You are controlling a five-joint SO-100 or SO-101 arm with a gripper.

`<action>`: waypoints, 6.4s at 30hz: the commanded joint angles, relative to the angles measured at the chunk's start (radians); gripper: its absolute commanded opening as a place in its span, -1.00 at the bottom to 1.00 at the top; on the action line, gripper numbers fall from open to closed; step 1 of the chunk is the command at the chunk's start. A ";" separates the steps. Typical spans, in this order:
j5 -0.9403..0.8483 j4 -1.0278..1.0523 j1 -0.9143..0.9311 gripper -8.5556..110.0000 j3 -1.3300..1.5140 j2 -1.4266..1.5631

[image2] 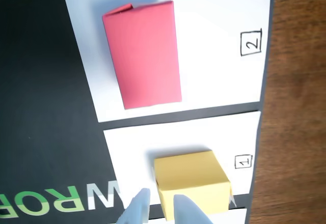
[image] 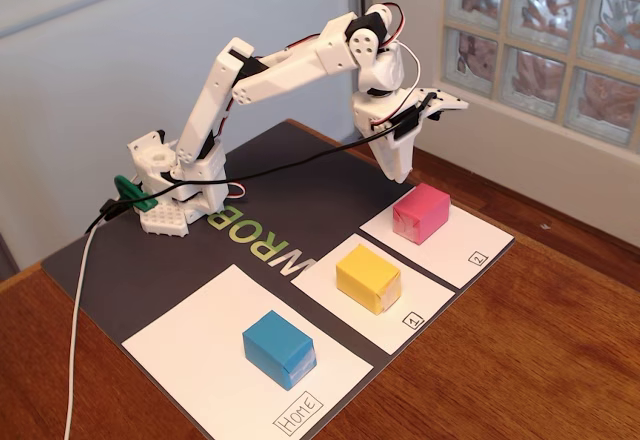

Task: Move box red to home

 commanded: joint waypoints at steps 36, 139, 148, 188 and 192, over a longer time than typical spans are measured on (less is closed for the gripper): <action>-0.069 -0.009 -0.104 -0.86 -0.337 -0.278; 0.009 0.178 -0.130 -0.10 -0.350 -0.537; 0.006 0.178 -0.127 -0.10 -0.376 -0.577; -0.015 0.179 -0.127 -0.87 -0.417 -0.416; -0.058 0.179 -0.124 -0.87 -0.391 -0.328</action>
